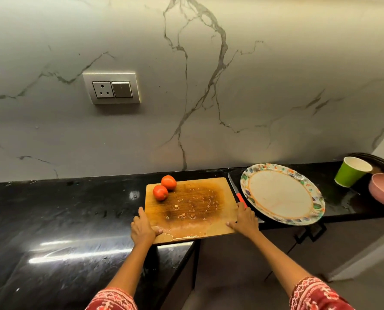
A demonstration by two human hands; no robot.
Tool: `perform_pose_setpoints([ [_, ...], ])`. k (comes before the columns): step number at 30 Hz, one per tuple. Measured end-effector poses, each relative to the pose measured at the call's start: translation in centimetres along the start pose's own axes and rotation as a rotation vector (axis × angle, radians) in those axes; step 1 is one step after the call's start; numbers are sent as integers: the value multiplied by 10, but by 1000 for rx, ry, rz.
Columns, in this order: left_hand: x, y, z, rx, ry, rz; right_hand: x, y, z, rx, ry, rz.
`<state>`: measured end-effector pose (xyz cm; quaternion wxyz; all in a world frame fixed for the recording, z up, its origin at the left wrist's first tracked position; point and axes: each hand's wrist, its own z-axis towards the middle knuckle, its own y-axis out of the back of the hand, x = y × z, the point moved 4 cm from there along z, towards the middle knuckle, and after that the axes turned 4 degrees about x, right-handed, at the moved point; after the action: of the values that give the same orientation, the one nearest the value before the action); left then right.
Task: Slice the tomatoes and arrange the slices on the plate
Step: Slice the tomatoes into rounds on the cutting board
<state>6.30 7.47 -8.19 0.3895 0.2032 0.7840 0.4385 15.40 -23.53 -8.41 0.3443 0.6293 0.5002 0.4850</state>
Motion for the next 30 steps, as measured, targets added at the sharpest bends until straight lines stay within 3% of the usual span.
perform_pose_setpoints([
  [6, 3, -1, -10, 75, 69, 113, -10, 11, 4, 132, -26, -91],
  [10, -1, 17, -6, 117, 108, 109, -11, 33, 20, -88, 68, -66],
  [15, -21, 30, 9, 58, -28, 108, -4, 42, 37, -95, 136, -4],
  [19, -49, 32, 24, -38, -135, 59, -1, 40, 45, -124, 108, -137],
  [23, -84, 33, 45, -74, -185, 158, -2, 40, 59, -29, 131, -112],
  [27, -108, 23, 62, 29, -201, 292, 1, 57, 71, 116, 165, -129],
  [30, -118, 15, 70, 105, -201, 358, -3, 58, 79, 129, 174, -134],
])
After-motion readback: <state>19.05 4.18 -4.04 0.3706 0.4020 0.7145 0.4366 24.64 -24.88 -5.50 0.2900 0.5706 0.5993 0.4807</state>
